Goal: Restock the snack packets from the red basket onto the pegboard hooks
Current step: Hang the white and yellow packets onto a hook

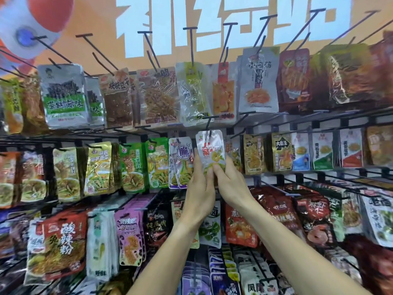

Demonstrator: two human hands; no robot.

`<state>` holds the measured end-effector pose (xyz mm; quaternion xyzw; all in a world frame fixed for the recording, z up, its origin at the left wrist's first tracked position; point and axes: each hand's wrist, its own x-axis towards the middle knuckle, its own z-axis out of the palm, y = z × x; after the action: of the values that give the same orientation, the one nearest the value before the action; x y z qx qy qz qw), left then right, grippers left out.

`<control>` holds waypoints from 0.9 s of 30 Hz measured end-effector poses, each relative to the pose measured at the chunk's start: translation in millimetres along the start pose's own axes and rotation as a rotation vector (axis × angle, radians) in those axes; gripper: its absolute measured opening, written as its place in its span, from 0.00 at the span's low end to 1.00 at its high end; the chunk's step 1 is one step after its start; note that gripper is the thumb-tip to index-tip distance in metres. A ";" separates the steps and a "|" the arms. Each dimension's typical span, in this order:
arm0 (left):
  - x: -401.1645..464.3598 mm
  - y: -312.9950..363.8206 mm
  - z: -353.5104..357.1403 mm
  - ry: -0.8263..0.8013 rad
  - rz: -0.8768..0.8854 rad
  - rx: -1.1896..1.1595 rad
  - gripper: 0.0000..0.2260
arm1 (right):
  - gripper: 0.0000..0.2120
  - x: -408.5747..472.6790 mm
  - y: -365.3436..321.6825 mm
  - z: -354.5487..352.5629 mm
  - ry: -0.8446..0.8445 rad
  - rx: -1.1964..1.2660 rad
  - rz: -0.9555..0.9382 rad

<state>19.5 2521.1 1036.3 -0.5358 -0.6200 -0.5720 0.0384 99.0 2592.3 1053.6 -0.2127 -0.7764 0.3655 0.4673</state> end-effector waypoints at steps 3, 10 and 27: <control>-2.5 5.2 0.1 0.023 0.011 0.000 0.29 | 0.29 -4.6 -7.1 -6.2 0.003 0.013 0.004; -9.2 6.9 -2.4 0.094 -0.004 -0.037 0.29 | 0.29 -13.3 -10.0 -13.4 -0.003 0.073 0.011; 4.6 17.8 -16.6 0.057 0.032 0.004 0.30 | 0.33 -7.5 -23.3 -18.6 -0.097 -0.059 0.035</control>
<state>20.8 2507.5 1056.9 -0.5290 -0.6112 -0.5850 0.0665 119.2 2579.2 1072.7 -0.2219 -0.8046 0.3606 0.4164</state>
